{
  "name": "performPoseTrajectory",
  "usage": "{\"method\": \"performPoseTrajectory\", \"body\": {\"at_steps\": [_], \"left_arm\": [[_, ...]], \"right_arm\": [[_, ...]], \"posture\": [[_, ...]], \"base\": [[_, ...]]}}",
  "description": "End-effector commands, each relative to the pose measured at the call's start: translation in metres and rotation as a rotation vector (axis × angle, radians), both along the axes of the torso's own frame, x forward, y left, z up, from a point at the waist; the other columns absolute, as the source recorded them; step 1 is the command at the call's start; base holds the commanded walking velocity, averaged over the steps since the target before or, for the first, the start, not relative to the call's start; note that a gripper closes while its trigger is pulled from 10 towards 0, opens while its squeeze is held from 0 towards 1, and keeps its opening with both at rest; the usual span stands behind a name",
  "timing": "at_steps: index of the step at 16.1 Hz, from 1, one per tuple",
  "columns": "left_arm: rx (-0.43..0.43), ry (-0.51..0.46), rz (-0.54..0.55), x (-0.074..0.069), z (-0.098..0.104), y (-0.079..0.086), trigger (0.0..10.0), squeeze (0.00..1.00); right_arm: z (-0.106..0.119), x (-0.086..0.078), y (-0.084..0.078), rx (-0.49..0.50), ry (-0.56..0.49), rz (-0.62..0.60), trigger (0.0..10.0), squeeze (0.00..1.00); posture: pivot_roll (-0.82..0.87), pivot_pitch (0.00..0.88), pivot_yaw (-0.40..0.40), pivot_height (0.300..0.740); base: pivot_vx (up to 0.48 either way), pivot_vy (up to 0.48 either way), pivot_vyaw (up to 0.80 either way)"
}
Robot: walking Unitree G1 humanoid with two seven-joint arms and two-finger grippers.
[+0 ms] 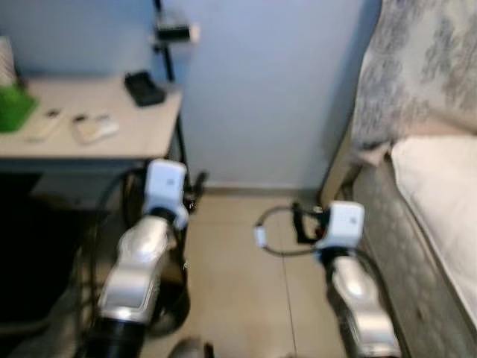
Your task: Clean up the room
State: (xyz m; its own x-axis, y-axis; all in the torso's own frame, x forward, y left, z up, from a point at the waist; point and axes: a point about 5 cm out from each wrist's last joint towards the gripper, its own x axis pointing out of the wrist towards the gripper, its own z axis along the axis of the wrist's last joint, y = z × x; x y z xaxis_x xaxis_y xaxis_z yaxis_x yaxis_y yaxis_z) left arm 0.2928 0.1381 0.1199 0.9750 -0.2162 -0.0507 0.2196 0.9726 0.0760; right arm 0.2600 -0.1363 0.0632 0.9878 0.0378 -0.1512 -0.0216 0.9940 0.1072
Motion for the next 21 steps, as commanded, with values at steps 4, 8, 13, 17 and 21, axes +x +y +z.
{"method": "performPoseTrajectory", "body": {"at_steps": [4, 8, 13, 17, 21], "left_arm": [[0.014, -0.011, -0.001, 0.001, 0.002, -0.001, 10.0, 0.00], [-0.005, 0.018, 0.042, -0.013, -0.006, 0.011, 10.0, 0.00], [-0.095, 0.036, 0.065, -0.024, -0.017, 0.025, 10.0, 1.00], [-0.020, 0.018, 0.035, -0.022, -0.015, 0.021, 10.0, 1.00], [-0.004, 0.009, -0.005, -0.015, -0.011, 0.015, 10.0, 0.45]], "right_arm": [[0.004, 0.001, 0.000, -0.006, -0.021, -0.012, 10.0, 0.00], [0.005, -0.007, -0.019, 0.051, -0.029, -0.106, 10.0, 0.00], [0.002, -0.011, -0.030, 0.070, -0.023, -0.139, 10.0, 1.00], [0.004, -0.011, -0.034, 0.069, -0.035, -0.183, 10.0, 1.00], [0.006, -0.009, -0.030, 0.031, -0.039, -0.125, 10.0, 0.00]], "posture": [[-0.02, 0.000, -0.011, 0.740], [-0.01, 0.000, -0.019, 0.740], [0.00, 0.000, -0.026, 0.740], [0.00, 0.000, -0.031, 0.740], [-0.01, 0.000, -0.030, 0.740]], "base": [[-0.360, 0.000, 0.00], [-0.363, 0.000, 0.00], [-0.149, 0.000, 0.00], [0.000, 0.000, 0.00], [0.000, 0.000, -0.19]]}}
